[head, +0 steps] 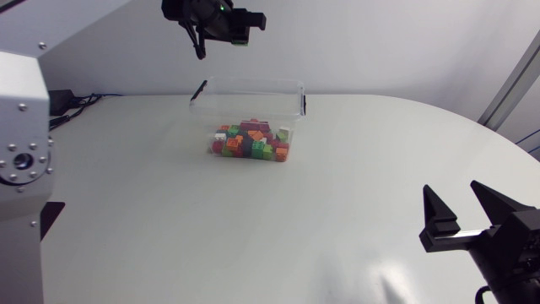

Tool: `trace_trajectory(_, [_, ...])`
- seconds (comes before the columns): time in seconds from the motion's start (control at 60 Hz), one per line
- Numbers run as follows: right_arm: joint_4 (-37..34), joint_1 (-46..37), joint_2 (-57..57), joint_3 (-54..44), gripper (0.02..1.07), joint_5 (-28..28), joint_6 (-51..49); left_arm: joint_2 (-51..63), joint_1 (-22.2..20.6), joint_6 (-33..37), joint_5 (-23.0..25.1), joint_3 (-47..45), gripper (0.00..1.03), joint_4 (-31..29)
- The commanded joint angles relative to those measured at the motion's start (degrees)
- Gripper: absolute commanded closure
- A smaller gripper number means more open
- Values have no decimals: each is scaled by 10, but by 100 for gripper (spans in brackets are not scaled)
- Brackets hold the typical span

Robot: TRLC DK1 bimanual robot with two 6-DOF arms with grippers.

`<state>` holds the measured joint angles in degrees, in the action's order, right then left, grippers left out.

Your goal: Place the duplo bricks in the container

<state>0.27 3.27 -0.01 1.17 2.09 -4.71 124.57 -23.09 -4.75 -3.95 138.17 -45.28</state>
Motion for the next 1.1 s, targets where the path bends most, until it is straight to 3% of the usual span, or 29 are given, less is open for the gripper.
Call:
trace_trajectory(0.0, [2,-1,-3,-13,6,-2,2,42,-1,-8,-3,63,62,-37])
trace_trajectory(0.017, [2,-1,-3,-13,6,-2,2,43,-4,-7,-3,63,46,-41])
trace_trajectory(0.033, [2,-2,-3,-13,6,-2,2,43,-5,-8,-3,63,38,-44])
trace_trajectory(0.05, [2,-1,-3,-13,6,-2,2,41,-5,-10,-4,63,14,-55])
trace_trajectory(0.083, [2,-2,-3,-13,6,-2,2,32,-8,-17,-4,47,3,-50])
trace_trajectory(0.167, [2,-1,-3,-13,6,-2,2,12,-10,-23,-4,14,4,-14])
trace_trajectory(0.35, [2,-1,-3,-13,6,-2,2,1,-28,-13,-4,21,4,-40])
trace_trajectory(0.55, [2,-1,-3,-13,6,-2,2,-101,-21,3,-4,-28,4,-49])
trace_trajectory(0.717, [2,-1,-3,-13,6,-2,2,-223,25,33,-4,-159,4,-7])
trace_trajectory(0.833, [2,-1,-3,-13,6,-2,2,-328,82,70,-4,-292,4,66])
trace_trajectory(1.083, [2,-2,-3,-13,6,-2,2,-468,154,109,19,-465,4,108])
